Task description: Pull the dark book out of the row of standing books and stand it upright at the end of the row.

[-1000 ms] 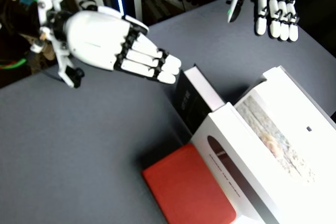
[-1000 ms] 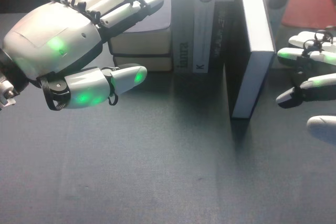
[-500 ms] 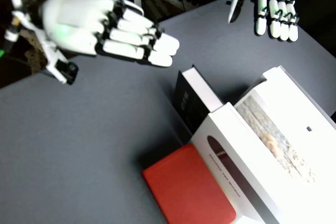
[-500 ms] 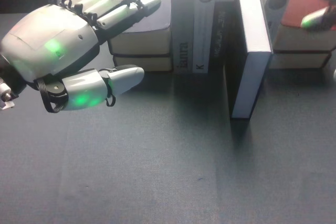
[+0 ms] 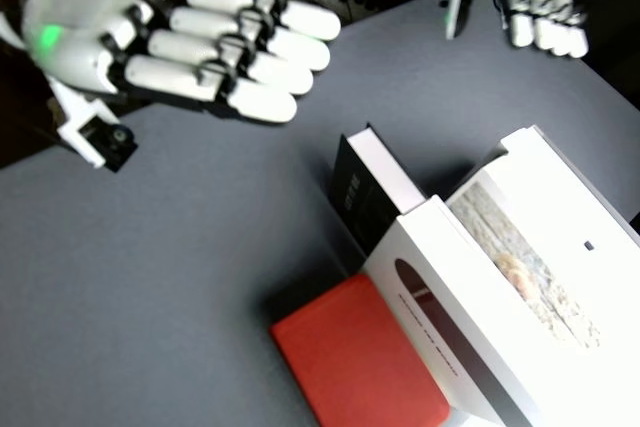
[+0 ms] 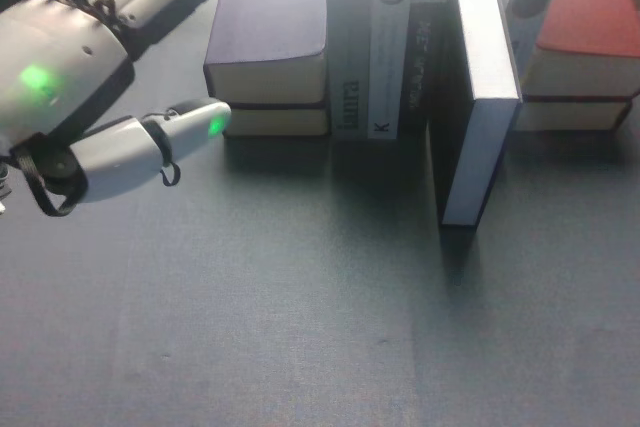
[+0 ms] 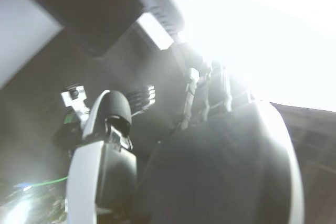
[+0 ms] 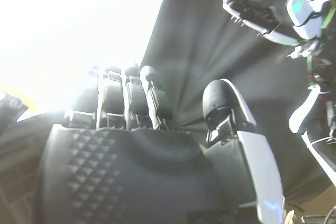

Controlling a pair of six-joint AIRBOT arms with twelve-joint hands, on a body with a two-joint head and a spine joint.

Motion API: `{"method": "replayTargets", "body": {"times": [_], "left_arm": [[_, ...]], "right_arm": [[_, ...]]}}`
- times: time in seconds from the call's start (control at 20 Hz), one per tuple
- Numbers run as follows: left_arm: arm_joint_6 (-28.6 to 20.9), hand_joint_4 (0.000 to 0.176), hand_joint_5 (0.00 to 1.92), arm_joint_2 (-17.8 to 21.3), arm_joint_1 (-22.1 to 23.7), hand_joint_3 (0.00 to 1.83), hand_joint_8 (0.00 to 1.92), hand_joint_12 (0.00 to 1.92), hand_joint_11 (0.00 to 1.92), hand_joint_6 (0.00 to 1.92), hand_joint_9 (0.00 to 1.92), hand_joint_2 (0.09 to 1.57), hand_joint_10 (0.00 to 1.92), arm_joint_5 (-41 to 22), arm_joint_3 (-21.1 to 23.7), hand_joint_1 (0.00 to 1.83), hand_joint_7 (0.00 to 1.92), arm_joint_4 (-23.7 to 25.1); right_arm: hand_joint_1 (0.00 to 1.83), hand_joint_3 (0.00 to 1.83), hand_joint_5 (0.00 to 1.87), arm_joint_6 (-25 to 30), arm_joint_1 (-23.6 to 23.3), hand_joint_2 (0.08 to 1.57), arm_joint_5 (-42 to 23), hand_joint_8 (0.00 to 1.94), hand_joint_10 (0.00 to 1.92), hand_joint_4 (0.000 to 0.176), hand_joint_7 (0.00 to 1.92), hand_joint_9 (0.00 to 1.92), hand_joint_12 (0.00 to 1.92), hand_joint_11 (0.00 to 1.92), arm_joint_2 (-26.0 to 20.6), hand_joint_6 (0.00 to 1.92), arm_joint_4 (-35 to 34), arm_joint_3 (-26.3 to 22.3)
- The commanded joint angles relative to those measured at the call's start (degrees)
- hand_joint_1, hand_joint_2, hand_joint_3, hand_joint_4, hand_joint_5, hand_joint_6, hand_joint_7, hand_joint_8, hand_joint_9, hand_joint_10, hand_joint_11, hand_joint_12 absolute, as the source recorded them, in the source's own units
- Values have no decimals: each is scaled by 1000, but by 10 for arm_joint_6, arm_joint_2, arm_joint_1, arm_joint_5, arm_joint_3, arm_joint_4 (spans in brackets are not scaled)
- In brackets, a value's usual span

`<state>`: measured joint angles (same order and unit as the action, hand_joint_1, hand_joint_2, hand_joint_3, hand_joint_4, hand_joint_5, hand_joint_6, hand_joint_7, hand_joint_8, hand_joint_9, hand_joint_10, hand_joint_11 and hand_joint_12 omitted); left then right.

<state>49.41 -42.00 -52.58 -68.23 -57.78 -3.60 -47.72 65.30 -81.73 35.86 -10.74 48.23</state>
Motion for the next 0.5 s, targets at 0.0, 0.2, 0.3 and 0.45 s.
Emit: {"method": "replayTargets", "body": {"times": [0.0, 0.2, 0.3, 0.45], "left_arm": [[-3, 71, 0, -3, 2, 0, 0, 0, 0, 0, 0, 1363, 0, -104, 3, 209, 0, -4], [-15, 109, 0, -2, -18, 8, 0, 0, 0, 0, 0, 1393, 0, -154, 6, 328, 0, -15], [-18, 150, 0, 3, -24, 8, 0, 0, 0, 0, 0, 1407, 0, -182, 10, 407, 0, -18], [-43, 144, 0, 1, -32, 0, 0, 0, 0, 0, 0, 1395, 0, -219, 8, 374, 0, -19]], "right_arm": [[0, 3, 0, 0, -2, 1438, -92, 0, 0, 0, 0, 0, 0, 0, -2, 3, -15, 3], [9, 0, 0, -16, 5, 1386, -151, 0, 0, 23, 0, 0, 0, 0, -5, 0, -41, -5], [0, 0, 0, -13, 13, 1409, -183, 0, 0, 0, 0, 0, 0, 0, -9, 0, -47, -11], [0, 0, 0, -4, 15, 1411, -193, 0, 0, 0, 0, 0, 0, 0, -9, 0, -53, -12]]}}
